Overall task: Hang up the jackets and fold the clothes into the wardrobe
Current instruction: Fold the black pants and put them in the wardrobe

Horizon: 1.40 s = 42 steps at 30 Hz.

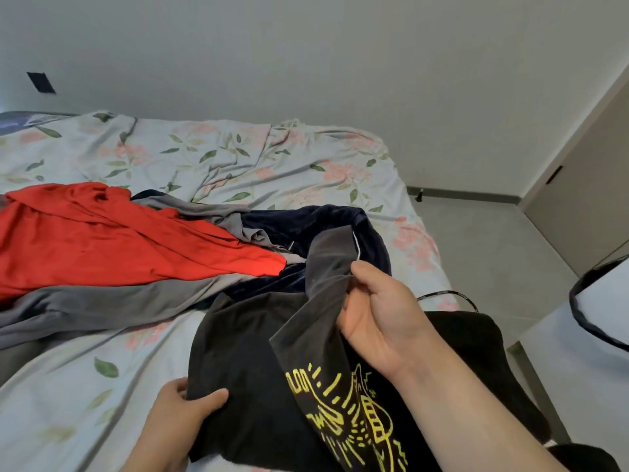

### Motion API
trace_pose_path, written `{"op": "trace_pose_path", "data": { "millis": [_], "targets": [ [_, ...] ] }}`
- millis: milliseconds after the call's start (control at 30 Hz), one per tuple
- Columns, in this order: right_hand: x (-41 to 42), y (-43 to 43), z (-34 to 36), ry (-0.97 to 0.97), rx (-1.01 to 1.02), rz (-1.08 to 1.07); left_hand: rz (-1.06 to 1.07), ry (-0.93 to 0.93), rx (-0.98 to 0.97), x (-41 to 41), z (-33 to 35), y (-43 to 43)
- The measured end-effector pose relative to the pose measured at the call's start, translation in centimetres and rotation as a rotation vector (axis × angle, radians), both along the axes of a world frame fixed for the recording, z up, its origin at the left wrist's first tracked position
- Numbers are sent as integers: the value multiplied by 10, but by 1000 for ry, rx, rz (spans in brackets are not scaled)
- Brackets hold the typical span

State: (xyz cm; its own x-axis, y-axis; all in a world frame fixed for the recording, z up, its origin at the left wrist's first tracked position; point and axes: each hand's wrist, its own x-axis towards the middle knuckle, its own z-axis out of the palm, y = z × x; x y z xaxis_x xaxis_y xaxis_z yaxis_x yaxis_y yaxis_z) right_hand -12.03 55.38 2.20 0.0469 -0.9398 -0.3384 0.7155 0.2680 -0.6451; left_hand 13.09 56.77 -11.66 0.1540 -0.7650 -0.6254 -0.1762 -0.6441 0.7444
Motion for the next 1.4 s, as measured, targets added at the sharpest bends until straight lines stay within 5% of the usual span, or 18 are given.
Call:
{"op": "trace_pose_path", "data": {
  "millis": [67,133,233,300,367,467,533,667,733,833,933,1000,1067,1233,1400],
  "targets": [
    [7,-2,-2,25,-2,27,-81,300,143,5,8,-3],
    [10,-3,-5,40,-9,85,-163,286,163,14,8,-3],
    [13,1,-9,48,-11,214,-555,-449,21,28,4,6],
    [17,5,-11,68,-26,310,-548,-864,-242,29,11,11],
    [23,7,-13,122,-43,353,-511,-596,-564,16,33,15],
    [30,12,-16,185,-34,367,-785,129,-575,-26,66,17],
    [32,14,-16,273,-22,353,-735,306,-536,-46,69,20],
    [45,5,-19,463,-33,266,-640,348,-405,-43,60,22],
    [61,-6,-21,576,-62,284,-352,392,-225,-34,50,21],
    [86,-12,-34,833,-131,397,-96,84,-32,-15,27,15],
    [92,17,-58,1078,-107,559,-294,-561,-81,11,8,23],
    [84,37,-73,1182,-101,618,-355,-791,-228,23,-1,21],
    [73,52,-83,1235,-94,639,-230,-568,-149,18,1,15],
    [68,69,-85,1215,-113,636,74,334,222,-7,23,-11],
    [70,81,-83,1150,-39,516,-6,584,351,-41,47,-4]
  ]
}}
